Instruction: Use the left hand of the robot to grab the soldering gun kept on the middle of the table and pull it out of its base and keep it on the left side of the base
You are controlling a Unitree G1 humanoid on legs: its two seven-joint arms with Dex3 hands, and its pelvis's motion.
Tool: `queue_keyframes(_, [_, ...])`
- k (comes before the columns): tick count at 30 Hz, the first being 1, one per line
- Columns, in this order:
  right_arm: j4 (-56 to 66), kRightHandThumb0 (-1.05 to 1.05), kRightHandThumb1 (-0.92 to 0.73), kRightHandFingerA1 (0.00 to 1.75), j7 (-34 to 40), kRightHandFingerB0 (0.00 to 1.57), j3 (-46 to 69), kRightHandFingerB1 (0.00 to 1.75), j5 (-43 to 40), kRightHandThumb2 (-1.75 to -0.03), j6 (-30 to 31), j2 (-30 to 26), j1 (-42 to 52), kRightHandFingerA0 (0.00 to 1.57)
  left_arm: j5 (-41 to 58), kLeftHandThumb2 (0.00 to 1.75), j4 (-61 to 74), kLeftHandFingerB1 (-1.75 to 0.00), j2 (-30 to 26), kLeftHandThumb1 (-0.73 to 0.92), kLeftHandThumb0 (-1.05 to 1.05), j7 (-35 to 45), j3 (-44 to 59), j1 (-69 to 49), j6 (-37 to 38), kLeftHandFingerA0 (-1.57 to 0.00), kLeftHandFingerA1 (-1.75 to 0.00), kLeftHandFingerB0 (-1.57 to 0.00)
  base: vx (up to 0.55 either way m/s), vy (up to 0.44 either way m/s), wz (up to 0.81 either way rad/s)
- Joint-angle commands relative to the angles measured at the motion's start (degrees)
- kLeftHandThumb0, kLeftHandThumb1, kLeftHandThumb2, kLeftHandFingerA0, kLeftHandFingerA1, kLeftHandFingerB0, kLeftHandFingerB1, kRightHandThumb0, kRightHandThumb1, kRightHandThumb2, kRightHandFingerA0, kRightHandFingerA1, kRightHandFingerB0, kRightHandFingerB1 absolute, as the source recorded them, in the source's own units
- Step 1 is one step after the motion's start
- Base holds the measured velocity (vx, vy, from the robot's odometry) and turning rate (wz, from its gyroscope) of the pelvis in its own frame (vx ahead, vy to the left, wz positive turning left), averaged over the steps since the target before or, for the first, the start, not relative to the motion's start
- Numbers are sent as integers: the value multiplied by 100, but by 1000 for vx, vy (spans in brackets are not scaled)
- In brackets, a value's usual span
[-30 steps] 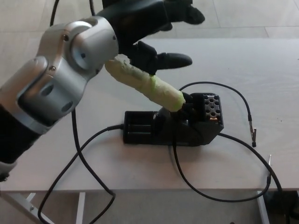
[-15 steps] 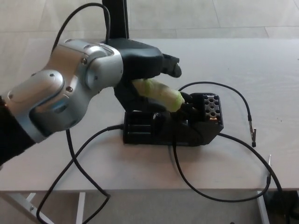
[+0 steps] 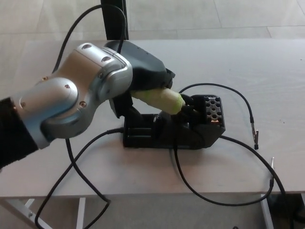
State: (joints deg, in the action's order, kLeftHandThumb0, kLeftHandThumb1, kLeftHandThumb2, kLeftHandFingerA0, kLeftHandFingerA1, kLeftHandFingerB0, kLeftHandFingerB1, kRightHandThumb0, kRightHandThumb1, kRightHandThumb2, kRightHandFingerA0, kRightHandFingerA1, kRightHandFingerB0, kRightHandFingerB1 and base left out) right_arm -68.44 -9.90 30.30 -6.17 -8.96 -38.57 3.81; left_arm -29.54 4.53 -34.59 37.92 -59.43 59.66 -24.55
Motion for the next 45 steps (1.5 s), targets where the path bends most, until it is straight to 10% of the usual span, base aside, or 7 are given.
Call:
queue_keyframes(1, [-19, -50, -63, 66, 76, 37, -40, 33, -19, -60, -322, -445, -110, 60, -1645, 59, -111, -67, -615, 53, -26, -2358, 268, -792, 1467, -90, -172, -71, 0, 0, 0])
queue_keyframes(11, [-5, -42, -64, 96, 521, 45, 12, 35, -9, -58, -296, -446, -278, 80, -1864, 57, -570, -73, -609, 56, -30, -3853, 434, -827, 2180, -90, -158, -84, 0, 0, 0])
queue_keyframes(22, [-26, -40, -68, 64, 800, 49, 99, 39, -42, -60, -570, -391, -317, 87, -2230, 60, -1127, -70, -638, 51, -35, -5048, 335, -698, 2768, -99, -165, -89, 0, 0, 0])
queue_keyframes(34, [-63, -44, -65, 59, 896, 48, 0, 40, 57, -60, -569, -409, -269, 90, -1500, 68, -909, -100, -2306, 50, -24, -5017, 1476, -1279, 3751, -98, -163, -92, 0, 0, 0])
queue_keyframes(43, [-124, -43, -62, 60, 838, 49, 57, 39, -38, -59, -375, -439, -302, 90, -1261, 60, -429, -67, -3217, 52, -26, -5294, 2230, -2998, 3447, -97, -161, -89, 0, 0, 0])
queue_keyframes(44, [-143, -43, -62, 59, 844, 49, 57, 40, -40, -59, -378, -432, -305, 90, -1281, 84, -481, -80, -3162, 33, -26, -5559, 2310, -3168, 3504, -125, -134, -85, 0, 0, 0])
queue_keyframes(45, [-163, -43, -61, 61, 866, 50, 37, 40, -18, -58, -380, -434, -312, 91, -1056, 64, -431, -72, -3098, 57, -20, -5552, 2422, -3566, 3397, -98, -168, -85, 0, 0, 0])
